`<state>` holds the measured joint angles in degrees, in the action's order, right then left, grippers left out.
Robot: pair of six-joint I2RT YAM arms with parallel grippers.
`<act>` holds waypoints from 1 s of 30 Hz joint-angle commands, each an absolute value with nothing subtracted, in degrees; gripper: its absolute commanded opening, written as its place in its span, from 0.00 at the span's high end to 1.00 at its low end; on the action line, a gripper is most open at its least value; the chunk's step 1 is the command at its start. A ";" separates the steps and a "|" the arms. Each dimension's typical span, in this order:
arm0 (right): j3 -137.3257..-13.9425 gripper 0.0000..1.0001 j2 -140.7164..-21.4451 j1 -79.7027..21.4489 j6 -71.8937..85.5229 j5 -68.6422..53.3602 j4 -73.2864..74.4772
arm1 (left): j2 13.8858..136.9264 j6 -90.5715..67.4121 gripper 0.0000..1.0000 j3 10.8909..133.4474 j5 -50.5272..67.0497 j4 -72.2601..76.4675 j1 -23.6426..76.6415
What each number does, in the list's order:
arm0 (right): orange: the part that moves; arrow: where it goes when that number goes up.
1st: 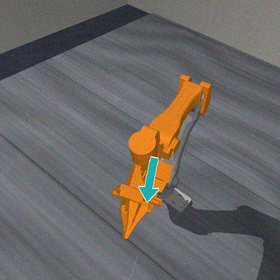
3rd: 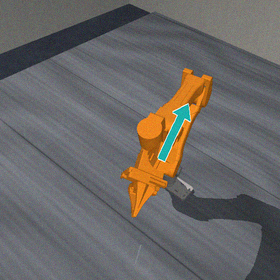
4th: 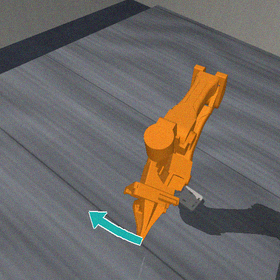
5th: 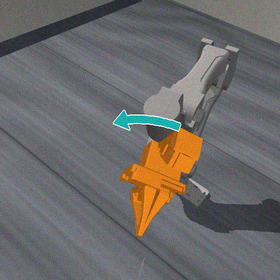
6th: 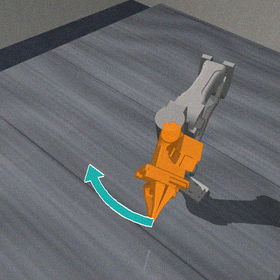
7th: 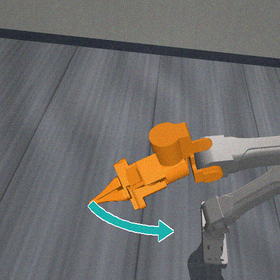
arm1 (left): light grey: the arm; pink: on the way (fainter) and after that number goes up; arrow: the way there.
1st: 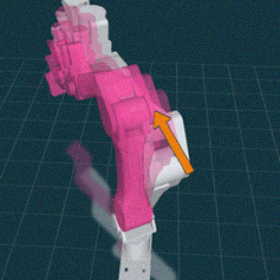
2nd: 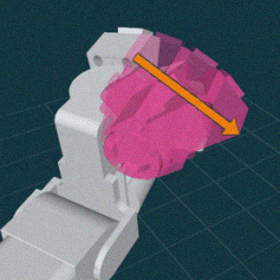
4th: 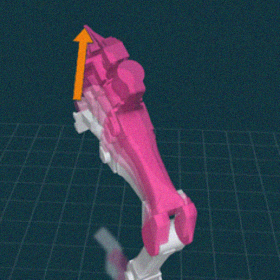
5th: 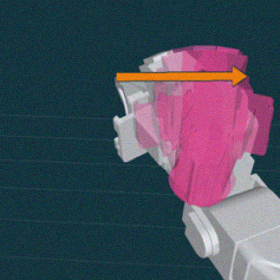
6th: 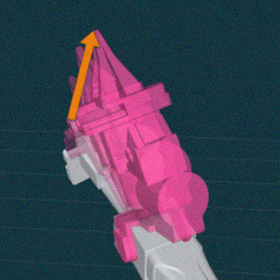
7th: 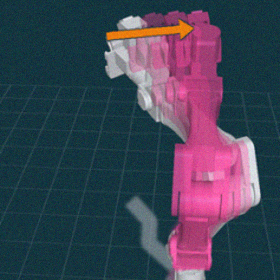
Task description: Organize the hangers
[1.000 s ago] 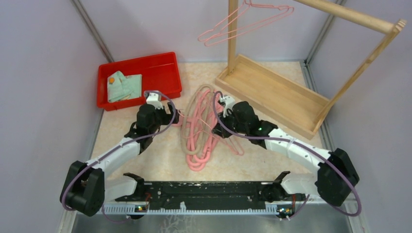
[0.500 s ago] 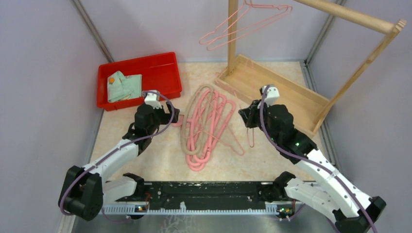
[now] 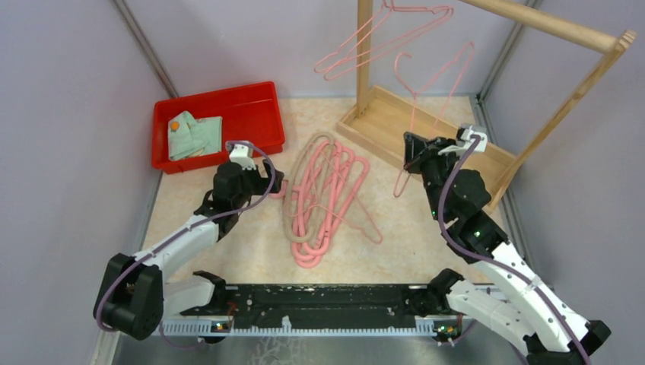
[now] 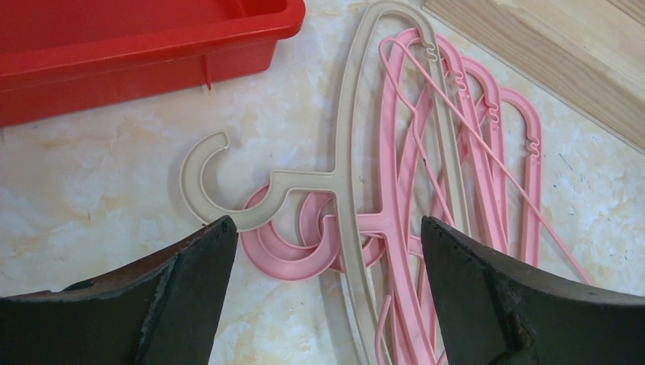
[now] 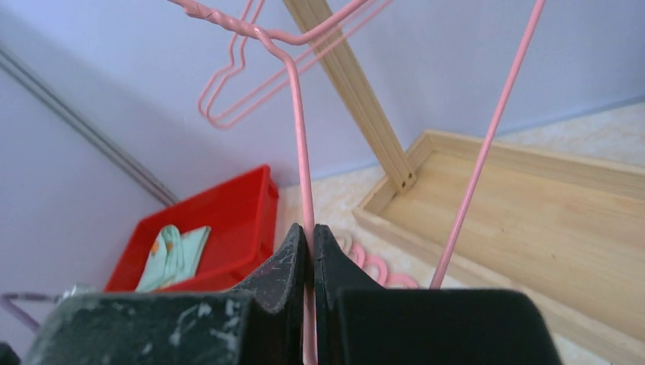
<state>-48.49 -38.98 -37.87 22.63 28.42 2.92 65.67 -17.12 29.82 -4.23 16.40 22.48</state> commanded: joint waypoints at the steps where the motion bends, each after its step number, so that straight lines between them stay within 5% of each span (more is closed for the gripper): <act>1: -53.63 1.00 -43.42 -36.68 17.92 33.88 -16.33 | 65.92 -17.11 0.05 31.88 -3.21 16.96 22.47; 30: -78.63 1.00 -79.20 -18.80 32.34 18.19 -28.85 | 68.47 -15.95 0.05 31.98 -3.52 18.06 22.46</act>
<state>-73.47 -77.65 -19.64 30.44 20.80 -24.10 67.57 -16.80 30.30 -3.62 16.53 22.48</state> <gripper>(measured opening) 0.019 0.954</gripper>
